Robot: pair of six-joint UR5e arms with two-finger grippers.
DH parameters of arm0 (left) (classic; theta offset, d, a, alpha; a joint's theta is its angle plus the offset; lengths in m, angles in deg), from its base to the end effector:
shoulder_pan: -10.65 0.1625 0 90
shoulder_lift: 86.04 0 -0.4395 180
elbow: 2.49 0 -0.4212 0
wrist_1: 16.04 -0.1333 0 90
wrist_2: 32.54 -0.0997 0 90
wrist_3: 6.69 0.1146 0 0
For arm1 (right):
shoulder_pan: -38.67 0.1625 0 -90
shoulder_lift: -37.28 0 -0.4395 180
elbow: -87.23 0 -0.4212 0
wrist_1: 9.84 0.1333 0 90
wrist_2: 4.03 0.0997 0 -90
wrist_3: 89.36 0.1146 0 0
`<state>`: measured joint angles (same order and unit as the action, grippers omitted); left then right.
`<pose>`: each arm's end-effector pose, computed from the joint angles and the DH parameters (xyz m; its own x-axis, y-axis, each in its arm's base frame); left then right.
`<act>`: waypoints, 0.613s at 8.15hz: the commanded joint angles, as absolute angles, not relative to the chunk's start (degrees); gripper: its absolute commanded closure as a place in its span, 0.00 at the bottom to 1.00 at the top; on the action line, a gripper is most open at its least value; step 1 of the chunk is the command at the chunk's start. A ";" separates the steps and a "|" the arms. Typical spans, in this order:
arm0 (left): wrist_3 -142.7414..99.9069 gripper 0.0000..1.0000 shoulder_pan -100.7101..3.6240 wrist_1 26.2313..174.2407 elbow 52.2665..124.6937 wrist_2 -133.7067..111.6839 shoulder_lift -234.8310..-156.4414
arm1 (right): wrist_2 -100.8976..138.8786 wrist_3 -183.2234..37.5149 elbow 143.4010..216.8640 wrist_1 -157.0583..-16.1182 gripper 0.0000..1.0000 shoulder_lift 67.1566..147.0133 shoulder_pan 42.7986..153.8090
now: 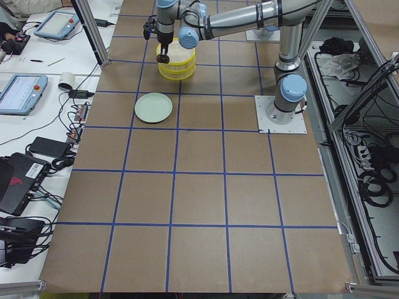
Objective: Place buns in different layers of steamer
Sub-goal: 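Carry the brown bun into the top tier and release it while the right gripper withdraws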
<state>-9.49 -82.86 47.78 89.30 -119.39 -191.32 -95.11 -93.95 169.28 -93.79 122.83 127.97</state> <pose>-0.1782 -0.6253 0.3656 -0.9978 0.0216 0.0619 0.0117 0.9878 -0.1555 0.1244 -0.5506 0.5075 -0.9975 -0.0686 0.0152 -0.0678 0.9966 0.0459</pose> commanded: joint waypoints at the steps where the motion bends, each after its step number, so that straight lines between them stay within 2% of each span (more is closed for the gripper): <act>1: -20.19 1.00 -90.23 44.71 89.53 -112.82 -192.65 | -93.78 -96.74 168.79 -89.65 0.00 126.58 127.62; 3: -22.76 0.96 -93.14 42.59 89.88 -111.74 -194.58 | -93.68 -96.74 168.87 -90.09 0.00 126.58 128.41; 4: -22.94 0.65 -93.93 42.41 89.97 -111.82 -195.20 | -93.68 -96.83 169.14 -90.61 0.00 126.14 128.41; 5: -22.86 0.25 -93.94 42.40 89.97 -111.82 -195.64 | -93.68 -96.74 169.14 -91.31 0.00 126.13 128.41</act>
